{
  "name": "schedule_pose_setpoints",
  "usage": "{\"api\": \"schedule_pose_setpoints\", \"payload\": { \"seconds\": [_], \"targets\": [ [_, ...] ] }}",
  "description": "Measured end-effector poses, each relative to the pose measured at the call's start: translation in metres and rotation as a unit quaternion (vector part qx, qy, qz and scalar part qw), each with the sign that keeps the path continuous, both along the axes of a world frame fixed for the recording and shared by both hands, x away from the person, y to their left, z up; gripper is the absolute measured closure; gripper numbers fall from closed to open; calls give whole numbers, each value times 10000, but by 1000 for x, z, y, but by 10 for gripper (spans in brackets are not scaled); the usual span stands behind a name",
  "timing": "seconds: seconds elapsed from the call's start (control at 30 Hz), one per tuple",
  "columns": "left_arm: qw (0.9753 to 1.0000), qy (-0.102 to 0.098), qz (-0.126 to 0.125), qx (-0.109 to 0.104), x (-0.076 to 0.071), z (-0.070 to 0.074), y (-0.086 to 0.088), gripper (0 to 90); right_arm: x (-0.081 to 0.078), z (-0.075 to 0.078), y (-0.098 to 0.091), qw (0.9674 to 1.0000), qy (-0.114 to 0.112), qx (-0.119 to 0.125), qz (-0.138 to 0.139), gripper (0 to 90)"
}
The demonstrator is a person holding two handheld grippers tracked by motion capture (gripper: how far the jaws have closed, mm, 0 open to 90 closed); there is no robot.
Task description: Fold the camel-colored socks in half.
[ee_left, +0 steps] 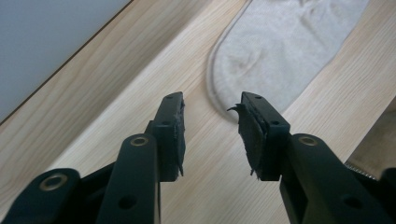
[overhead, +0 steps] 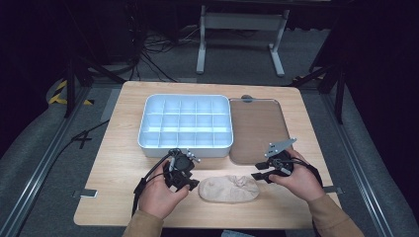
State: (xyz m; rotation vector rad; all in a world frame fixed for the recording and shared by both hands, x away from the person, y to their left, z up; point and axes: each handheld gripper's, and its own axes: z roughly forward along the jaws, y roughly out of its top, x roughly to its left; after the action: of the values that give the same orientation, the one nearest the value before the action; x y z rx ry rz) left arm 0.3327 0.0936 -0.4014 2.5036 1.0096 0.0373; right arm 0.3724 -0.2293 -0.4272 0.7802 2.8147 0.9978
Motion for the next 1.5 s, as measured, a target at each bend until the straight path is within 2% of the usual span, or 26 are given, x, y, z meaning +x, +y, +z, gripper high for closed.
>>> {"api": "schedule_pose_setpoints", "payload": {
  "seconds": [0.03,0.13,0.2,0.23,0.3,0.33,0.4,0.47,0.53,0.67,0.73,0.93,1.1,1.23,1.4,1.5],
  "targets": [
    [10000,-15,7,23,0,-1,-2,596,0,-2,1,10000,19,36,-26,534],
    [9999,101,10,51,-1,-7,-7,597,-2,-4,3,9998,115,146,-16,546],
    [10000,73,7,18,-1,-9,-8,613,-2,-4,3,9998,118,178,-37,561],
    [10000,72,47,-12,-1,-10,-9,620,-3,-3,3,9995,211,238,-78,583],
    [9996,84,233,-146,0,-14,-9,643,-5,-4,4,9985,395,350,-110,590],
    [9991,158,329,-202,0,-16,-8,659,-6,-5,5,9981,492,356,-128,589],
    [9973,285,523,-437,1,-20,-8,691,-8,-6,6,9980,535,282,-161,587],
    [9970,250,628,-389,1,-22,-9,693,-9,-7,7,9988,423,188,-165,586],
    [9973,216,638,-307,3,-25,-10,684,-10,-8,8,9989,403,152,-167,587],
    [9965,315,714,-303,5,-32,-13,652,-12,-9,8,9992,331,147,-157,589],
    [9955,403,766,-375,6,-36,-14,646,-13,-9,8,9992,345,174,-138,589],
    [9942,536,858,-366,7,-42,-16,646,-15,-9,10,9991,384,155,-89,599],
    [9938,639,855,-307,7,-44,-18,677,-17,-9,12,9993,346,144,-48,599],
    [9943,638,831,-189,6,-45,-21,704,-18,-9,13,9994,321,121,-38,599],
    [9955,535,781,-54,4,-45,-24,728,-18,-9,14,9996,282,100,1,602],
    [9951,581,795,-113,4,-46,-25,776,-20,-9,15,9996,269,89,14,608]
  ]
}}
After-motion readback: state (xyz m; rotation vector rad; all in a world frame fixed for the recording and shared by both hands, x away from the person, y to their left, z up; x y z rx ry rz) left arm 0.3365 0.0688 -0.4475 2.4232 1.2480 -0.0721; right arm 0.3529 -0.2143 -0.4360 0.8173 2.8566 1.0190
